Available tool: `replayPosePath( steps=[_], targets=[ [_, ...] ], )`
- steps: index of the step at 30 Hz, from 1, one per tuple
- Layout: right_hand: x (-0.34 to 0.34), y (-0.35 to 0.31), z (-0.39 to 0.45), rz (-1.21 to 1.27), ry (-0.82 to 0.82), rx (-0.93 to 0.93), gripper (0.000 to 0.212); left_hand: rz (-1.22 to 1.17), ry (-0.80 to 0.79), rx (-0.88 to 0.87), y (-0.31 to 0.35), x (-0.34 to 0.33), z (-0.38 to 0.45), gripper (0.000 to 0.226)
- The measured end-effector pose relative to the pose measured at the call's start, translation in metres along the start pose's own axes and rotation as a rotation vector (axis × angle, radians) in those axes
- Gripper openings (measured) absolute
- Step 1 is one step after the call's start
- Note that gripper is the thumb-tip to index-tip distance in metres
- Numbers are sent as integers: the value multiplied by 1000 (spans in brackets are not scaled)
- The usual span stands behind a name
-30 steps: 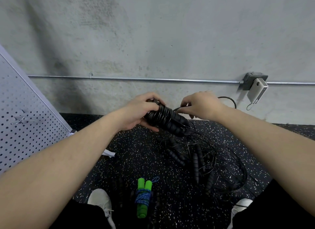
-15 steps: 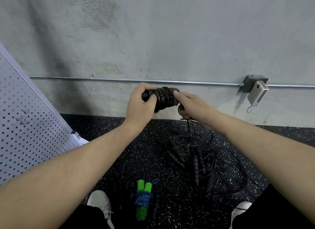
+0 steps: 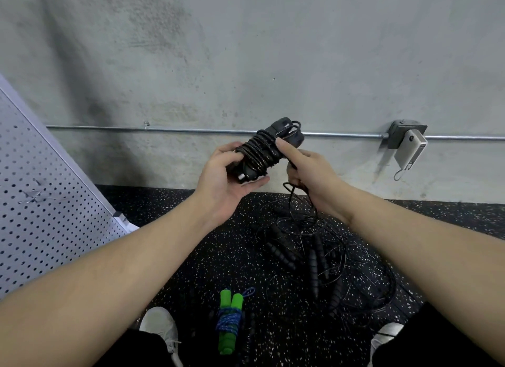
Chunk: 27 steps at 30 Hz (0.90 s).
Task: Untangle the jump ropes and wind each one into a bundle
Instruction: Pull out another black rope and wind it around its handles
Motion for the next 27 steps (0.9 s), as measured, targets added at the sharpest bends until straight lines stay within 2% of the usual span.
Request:
replayPosePath(
  steps=[3,6,8,11,16,20,23,27],
  targets=[
    [9,-4,4,-39,10,-5,30,97,-79,71,2,1,-2,13],
    [4,-2,3,-165,-70,27,39,410,-73,123,1,3,-2,34],
    [-4,0,1,-247,-105,71,59,629,-113,161,-4,2,-3,49],
    [-11,4,0,-279,-106,98,72,691,-74,139,-8,7,1,57],
    [-11,-1,-3,-527,-106,183,38,542,20,115,-1,14,7,45],
    [-9,1,-4,-675,-288,142,17,475,108,41,17,29,18,30],
    [0,7,-3,-729,-349,77,11,471,113,6,19,34,23,24],
    [17,10,5,-769,-248,112,17,472,130,-9,23,40,30,27]
  ],
)
Point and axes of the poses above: each hand's wrist, its own z-axis towards the middle knuckle, its own x-axis out of the back of the hand, y = z × x, the point moved 6 cm from there along z, towards the middle knuckle, and after that the axes turned 3 degrees about -x, right-handed, at the moved point
